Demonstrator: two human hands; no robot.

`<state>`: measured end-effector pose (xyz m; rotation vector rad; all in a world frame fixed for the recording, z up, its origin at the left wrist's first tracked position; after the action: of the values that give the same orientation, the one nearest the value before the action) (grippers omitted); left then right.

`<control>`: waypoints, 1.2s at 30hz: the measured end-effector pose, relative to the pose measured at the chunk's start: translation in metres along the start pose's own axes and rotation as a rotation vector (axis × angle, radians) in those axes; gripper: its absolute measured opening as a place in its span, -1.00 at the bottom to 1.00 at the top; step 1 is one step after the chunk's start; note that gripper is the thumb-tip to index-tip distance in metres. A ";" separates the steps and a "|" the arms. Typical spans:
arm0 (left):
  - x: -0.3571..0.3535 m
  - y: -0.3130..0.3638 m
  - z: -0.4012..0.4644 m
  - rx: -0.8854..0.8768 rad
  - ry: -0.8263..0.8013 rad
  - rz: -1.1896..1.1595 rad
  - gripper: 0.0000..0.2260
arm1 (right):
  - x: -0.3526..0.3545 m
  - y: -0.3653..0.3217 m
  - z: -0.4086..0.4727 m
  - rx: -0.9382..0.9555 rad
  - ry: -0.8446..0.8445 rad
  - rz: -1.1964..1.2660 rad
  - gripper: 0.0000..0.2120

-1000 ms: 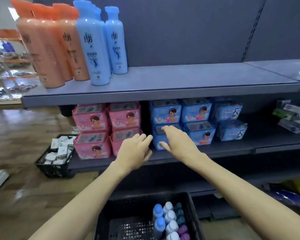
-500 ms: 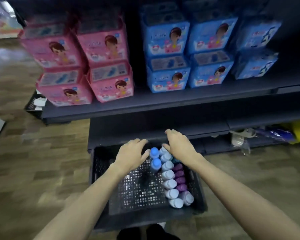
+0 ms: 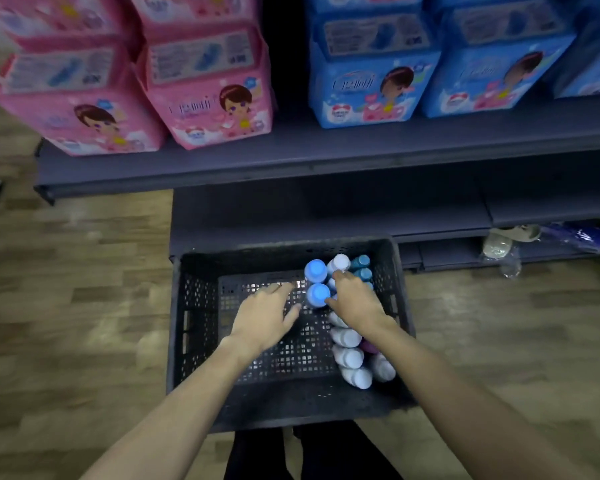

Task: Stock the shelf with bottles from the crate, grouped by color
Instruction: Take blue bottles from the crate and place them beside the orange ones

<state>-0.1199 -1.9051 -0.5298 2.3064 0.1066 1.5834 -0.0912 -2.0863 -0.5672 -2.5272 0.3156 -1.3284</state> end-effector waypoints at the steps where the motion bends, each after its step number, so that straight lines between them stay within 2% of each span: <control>1: -0.004 -0.002 0.000 0.014 -0.016 -0.007 -0.63 | -0.009 0.002 0.004 -0.013 -0.020 0.003 -0.65; 5: -0.021 -0.010 0.004 0.055 -0.081 -0.013 -0.64 | -0.040 0.006 0.019 -0.042 -0.092 -0.042 -0.55; 11: -0.047 -0.024 0.014 0.064 -0.139 -0.032 -0.62 | -0.079 0.008 0.044 -0.047 -0.105 -0.038 -0.38; 18: -0.068 -0.049 0.011 0.065 -0.157 -0.062 -0.63 | -0.111 0.017 0.058 -0.026 -0.024 -0.036 -0.28; 28: -0.090 -0.062 -0.005 0.074 -0.184 -0.069 -0.58 | -0.121 0.016 0.072 -0.079 0.052 0.087 -0.37; 34: -0.078 -0.059 -0.005 0.058 -0.116 -0.094 -0.51 | -0.108 0.011 0.058 -0.092 0.117 0.155 -0.36; 36: -0.071 -0.060 -0.005 0.019 -0.079 -0.075 -0.51 | -0.097 0.010 0.049 -0.101 0.146 0.229 -0.42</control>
<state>-0.1435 -1.8654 -0.6103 2.3472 0.1868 1.4600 -0.1055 -2.0587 -0.6720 -2.3892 0.6965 -1.4389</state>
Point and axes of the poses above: each hand's wrist, its own z-axis towards the middle knuckle, its own x-axis out of the back of the hand, y = z × x, the point moved 2 cm from there along z, towards the middle knuckle, and after that the axes turned 1 degree about z, right-handed, at the moved point
